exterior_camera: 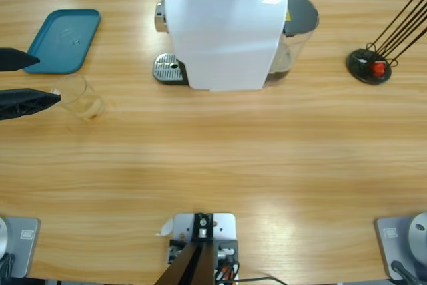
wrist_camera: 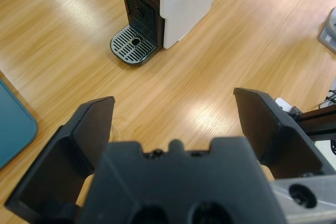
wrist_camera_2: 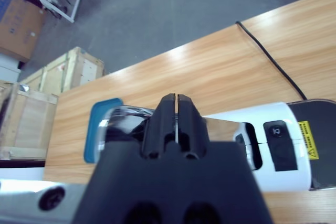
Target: Pour coffee
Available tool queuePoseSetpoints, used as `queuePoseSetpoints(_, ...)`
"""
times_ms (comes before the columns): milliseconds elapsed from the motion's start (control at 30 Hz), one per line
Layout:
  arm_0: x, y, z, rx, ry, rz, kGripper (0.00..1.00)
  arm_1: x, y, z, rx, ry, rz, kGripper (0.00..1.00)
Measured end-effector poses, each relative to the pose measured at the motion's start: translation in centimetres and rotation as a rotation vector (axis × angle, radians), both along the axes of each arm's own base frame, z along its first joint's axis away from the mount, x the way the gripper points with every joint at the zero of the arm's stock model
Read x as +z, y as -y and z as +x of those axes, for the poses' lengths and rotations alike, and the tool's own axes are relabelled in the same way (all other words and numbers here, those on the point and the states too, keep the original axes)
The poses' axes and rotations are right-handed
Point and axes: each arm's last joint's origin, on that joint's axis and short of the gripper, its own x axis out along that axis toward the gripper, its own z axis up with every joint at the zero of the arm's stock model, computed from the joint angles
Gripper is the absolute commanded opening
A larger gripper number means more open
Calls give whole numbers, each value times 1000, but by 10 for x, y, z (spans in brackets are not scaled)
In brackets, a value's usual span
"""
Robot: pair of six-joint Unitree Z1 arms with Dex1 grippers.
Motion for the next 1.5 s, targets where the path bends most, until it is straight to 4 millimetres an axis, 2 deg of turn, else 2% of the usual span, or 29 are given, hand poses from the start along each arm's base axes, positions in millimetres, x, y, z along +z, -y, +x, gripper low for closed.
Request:
queuePoseSetpoints(300,-1,0,0,-4,1,5,1000,-11,-15,3,9,-15,-12,0)
queuePoseSetpoints(500,-2,1,1,-7,-5,9,1000,-6,-33,-1,40,-8,3,0)
queuePoseSetpoints(667,-2,1,1,-8,-7,8,1000,-6,-40,-2,48,-10,3,0)
queuePoseSetpoints(1000,-7,0,1,-7,-21,13,1000,-39,-72,-7,104,-71,-49,0)
queuePoseSetpoints(1500,-8,-1,1,-4,-24,15,1000,-46,-73,-6,113,-103,-58,0)
